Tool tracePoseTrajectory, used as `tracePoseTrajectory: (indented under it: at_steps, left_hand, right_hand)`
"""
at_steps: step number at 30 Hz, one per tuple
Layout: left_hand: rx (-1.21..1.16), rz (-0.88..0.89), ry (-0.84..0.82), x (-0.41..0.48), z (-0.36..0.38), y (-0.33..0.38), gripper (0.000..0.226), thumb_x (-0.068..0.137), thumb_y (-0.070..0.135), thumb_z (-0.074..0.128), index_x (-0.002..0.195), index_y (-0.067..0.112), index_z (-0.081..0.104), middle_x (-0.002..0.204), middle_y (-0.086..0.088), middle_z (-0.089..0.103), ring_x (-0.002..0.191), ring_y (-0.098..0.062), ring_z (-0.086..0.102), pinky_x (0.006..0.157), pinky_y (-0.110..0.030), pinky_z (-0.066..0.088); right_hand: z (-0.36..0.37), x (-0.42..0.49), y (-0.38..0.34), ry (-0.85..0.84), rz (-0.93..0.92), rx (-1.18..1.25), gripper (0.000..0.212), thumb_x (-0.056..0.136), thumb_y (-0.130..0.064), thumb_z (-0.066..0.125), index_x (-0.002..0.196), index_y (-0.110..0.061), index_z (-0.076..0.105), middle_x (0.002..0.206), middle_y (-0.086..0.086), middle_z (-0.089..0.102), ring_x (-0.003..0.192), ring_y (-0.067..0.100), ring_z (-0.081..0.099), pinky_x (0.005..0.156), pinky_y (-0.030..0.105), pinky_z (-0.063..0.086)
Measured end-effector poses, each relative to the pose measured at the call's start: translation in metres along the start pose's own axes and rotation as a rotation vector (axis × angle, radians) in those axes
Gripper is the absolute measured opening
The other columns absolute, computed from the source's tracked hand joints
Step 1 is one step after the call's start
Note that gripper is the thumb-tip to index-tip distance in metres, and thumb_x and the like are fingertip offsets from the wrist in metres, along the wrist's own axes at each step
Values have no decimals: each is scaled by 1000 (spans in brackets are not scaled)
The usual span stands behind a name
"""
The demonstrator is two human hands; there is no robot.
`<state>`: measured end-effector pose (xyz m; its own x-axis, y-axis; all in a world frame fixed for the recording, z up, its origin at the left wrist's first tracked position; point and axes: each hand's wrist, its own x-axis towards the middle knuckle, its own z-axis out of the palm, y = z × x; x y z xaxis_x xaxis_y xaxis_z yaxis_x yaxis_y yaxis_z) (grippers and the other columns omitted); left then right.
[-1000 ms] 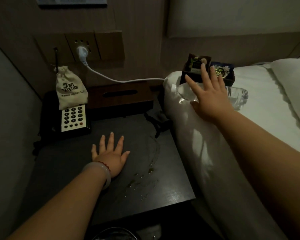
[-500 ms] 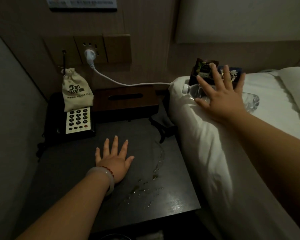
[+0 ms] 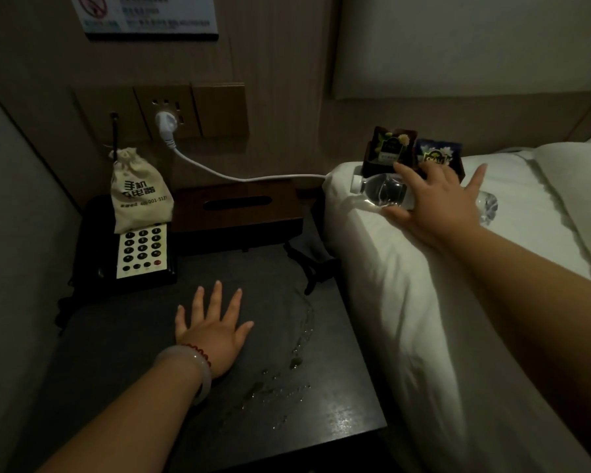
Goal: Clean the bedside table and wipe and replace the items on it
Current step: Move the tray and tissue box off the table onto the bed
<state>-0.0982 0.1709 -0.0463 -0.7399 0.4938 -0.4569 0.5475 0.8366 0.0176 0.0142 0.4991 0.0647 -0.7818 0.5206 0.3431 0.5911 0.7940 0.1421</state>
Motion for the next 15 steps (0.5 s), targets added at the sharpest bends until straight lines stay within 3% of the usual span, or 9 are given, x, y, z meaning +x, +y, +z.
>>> tracePoseTrajectory:
  at_steps: [4, 10, 15]
  left_hand:
    - [-3, -4, -2, -1, 0, 0, 62, 97, 57, 13, 146, 37, -18, 154, 1, -30, 142, -27, -25, 115, -54, -7]
    - [-12, 3, -7, -4, -1, 0, 61, 97, 57, 13, 146, 37, -18, 154, 0, -30, 141, -27, -26, 115, -55, -7]
    - [-9, 4, -4, -4, -1, -1, 61, 97, 56, 13, 146, 37, -18, 154, 0, -30, 141, -28, -26, 114, -55, -8]
  right_hand:
    - [-1, 3, 4, -16, -27, -2, 79, 80, -76, 39, 147, -39, 18, 154, 9, 25, 143, 30, 15, 105, 70, -8]
    - [-3, -1, -4, -9, 58, -67, 86, 75, -85, 25, 147, -46, -1, 160, 5, 0, 145, 29, -10, 100, 68, -16]
    - [-5, -7, -15, -21, 86, -25, 86, 76, -83, 26, 147, -45, -4, 160, 5, -4, 144, 29, -14, 102, 69, -13]
